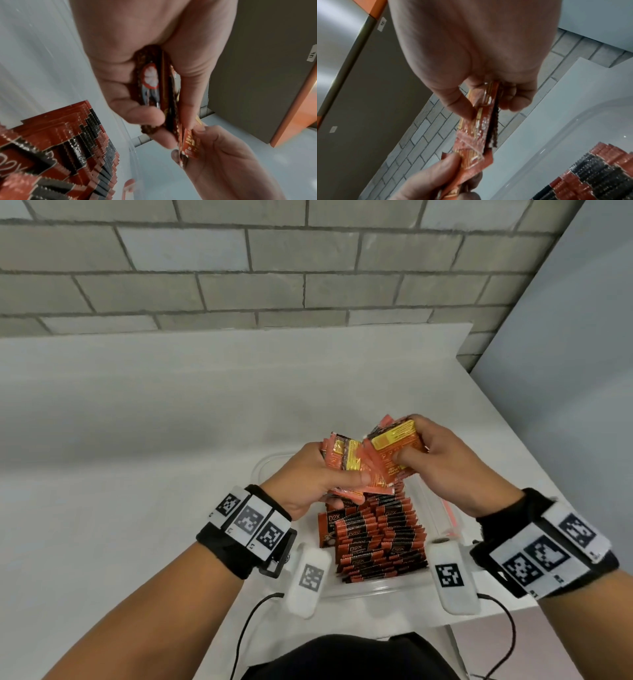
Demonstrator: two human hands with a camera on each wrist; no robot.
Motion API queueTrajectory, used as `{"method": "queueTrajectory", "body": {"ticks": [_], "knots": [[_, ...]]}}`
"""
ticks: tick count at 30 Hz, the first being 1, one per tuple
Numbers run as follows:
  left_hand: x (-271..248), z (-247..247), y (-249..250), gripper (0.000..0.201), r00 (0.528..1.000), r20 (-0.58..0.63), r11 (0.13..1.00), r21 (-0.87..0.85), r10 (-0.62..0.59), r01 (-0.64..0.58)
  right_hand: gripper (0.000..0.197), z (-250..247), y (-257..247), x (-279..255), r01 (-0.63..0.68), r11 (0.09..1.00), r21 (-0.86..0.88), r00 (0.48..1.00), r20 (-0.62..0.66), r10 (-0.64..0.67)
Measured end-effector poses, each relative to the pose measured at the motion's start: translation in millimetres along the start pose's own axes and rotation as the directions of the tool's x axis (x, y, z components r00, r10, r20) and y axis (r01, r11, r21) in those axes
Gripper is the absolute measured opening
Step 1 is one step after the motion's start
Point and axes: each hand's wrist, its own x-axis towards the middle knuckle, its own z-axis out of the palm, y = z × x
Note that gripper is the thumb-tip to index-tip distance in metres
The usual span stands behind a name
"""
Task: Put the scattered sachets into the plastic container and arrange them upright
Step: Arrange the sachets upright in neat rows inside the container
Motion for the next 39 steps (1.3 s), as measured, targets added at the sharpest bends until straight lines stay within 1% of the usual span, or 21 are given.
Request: {"method": "queueTrajectory", "body": {"ticks": [1,2,4,6,8,9,11,13,15,17,19,22,23,25,27,30,32,35,39], "knots": [[0,1,1,0.023,1.000,0.018,1.000,0.026,-0.001,0.001,0.024,2,0,0,0.005,0.999,-0.051,1.000,0.019,-0.004],[0,1,2,0.023,0.999,0.038,0.999,0.040,-0.004,0.002,0.024,4,-1,-1,0.007,0.998,-0.067,0.999,0.038,-0.004],[0,0,3,0.018,0.997,0.071,1.000,0.016,-0.012,0.010,0.024,4,-1,-2,0.009,0.999,-0.033,0.999,0.050,-0.007],[-2,-2,4,0.016,0.995,0.087,0.994,-0.097,-0.046,0.054,0.024,1,2,-2,-0.002,1.000,0.002,1.000,0.003,0.002],[-3,-6,3,0.020,0.993,0.089,0.965,-0.240,-0.082,0.101,0.023,-4,6,-2,-0.024,0.999,0.042,0.999,-0.048,0.026],[-3,-9,2,0.020,0.993,0.078,0.954,-0.282,-0.084,0.103,0.023,-6,9,-2,-0.042,0.995,0.089,0.997,-0.066,0.048],[-3,-12,1,0.020,0.996,0.072,0.958,-0.280,-0.049,0.067,0.026,-7,13,-2,-0.093,0.960,0.265,0.992,-0.059,0.112],[-4,-11,1,0.025,0.995,0.102,0.974,-0.224,0.002,0.021,0.027,-5,15,-3,-0.152,0.882,0.447,0.985,-0.010,0.175],[-4,-9,-1,0.028,0.995,0.099,0.982,-0.187,0.029,-0.010,0.027,0,15,-3,-0.200,0.821,0.534,0.976,0.033,0.216],[-3,-7,-1,0.027,0.997,0.067,0.983,-0.180,0.035,-0.023,0.026,6,15,-5,-0.236,0.812,0.535,0.969,0.060,0.242],[-2,-4,1,0.024,0.999,0.036,0.974,-0.224,0.027,-0.018,0.027,10,17,-5,-0.254,0.819,0.514,0.963,0.059,0.262],[-3,-4,4,0.017,0.998,-0.044,0.901,-0.432,-0.053,0.028,0.027,10,18,-5,-0.240,0.832,0.500,0.962,0.010,0.272],[-4,-5,4,0.017,0.997,-0.063,0.887,-0.461,-0.054,0.019,0.028,9,18,-6,-0.231,0.842,0.487,0.963,-0.008,0.269],[-4,-8,2,0.016,0.997,-0.071,0.917,-0.400,-0.017,-0.013,0.028,8,18,-8,-0.215,0.864,0.456,0.966,-0.032,0.257],[-6,-9,1,0.016,0.999,-0.039,0.957,-0.287,0.036,-0.046,0.029,7,16,-9,-0.208,0.869,0.448,0.968,-0.031,0.248],[-11,-8,3,0.015,0.996,0.050,0.986,-0.153,0.074,-0.065,0.029,10,11,-11,-0.207,0.892,0.403,0.976,0.021,0.217],[-14,-7,4,0.014,0.996,0.047,0.991,-0.109,0.078,-0.072,0.028,13,8,-12,-0.205,0.911,0.358,0.978,0.053,0.200],[-12,-8,2,0.018,0.997,0.014,0.991,-0.115,0.077,-0.074,0.027,15,9,-11,-0.209,0.889,0.408,0.977,0.045,0.209],[-9,-11,-1,0.018,0.996,-0.035,0.979,-0.182,0.085,-0.090,0.027,16,12,-9,-0.238,0.800,0.551,0.967,0.054,0.251]]}}
